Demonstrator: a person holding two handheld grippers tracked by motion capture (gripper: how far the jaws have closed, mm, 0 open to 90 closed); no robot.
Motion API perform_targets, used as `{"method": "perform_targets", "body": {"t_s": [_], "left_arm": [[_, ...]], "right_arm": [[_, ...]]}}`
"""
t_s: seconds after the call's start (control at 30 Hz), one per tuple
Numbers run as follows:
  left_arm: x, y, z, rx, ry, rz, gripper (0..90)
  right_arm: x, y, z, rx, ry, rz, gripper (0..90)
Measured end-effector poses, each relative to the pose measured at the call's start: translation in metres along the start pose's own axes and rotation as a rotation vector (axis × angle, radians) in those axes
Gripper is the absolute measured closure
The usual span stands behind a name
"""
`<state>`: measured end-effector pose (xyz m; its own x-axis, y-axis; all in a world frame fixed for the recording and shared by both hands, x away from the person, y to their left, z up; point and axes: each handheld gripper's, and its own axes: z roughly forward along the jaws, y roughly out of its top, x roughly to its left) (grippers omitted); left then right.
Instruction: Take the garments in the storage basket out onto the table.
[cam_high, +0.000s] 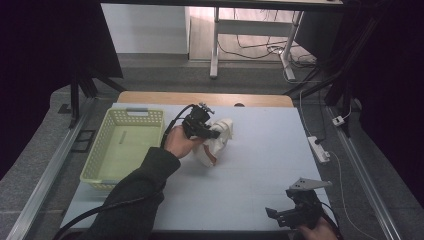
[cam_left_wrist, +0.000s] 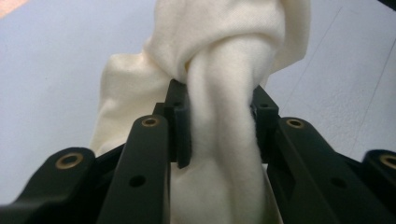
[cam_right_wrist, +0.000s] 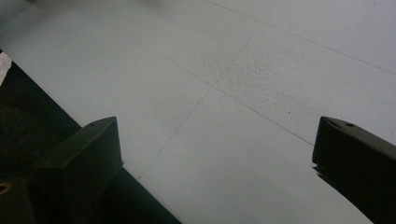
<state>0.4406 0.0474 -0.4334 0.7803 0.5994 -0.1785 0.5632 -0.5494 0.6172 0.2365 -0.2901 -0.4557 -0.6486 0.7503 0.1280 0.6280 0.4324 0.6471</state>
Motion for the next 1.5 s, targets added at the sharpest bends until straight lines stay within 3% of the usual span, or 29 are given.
{"method": "perform_targets", "body": {"t_s": [0.53, 0.93, 1.07, 1.3, 1.5], "left_arm": [[0.003, -0.018, 0.032, 0.055, -0.016, -0.036, 66.4], [0.001, -0.035, 0.058, 0.125, -0.013, -0.023, 63.3], [0.003, -0.042, 0.064, 0.126, -0.013, -0.016, 62.4], [0.004, -0.046, 0.068, 0.118, -0.018, -0.003, 57.0], [0.001, -0.040, 0.063, 0.112, -0.025, 0.003, 43.5]], "right_arm": [[0.001, 0.000, 0.001, 0.009, 0.001, -0.010, 1.3], [0.002, 0.000, 0.001, 0.018, 0.002, -0.015, 1.2], [0.002, 0.000, 0.001, 0.018, 0.001, -0.019, 1.2], [0.002, 0.000, 0.002, 0.022, 0.001, -0.025, 1.3], [0.002, 0.000, 0.002, 0.022, 0.001, -0.024, 1.3]]}}
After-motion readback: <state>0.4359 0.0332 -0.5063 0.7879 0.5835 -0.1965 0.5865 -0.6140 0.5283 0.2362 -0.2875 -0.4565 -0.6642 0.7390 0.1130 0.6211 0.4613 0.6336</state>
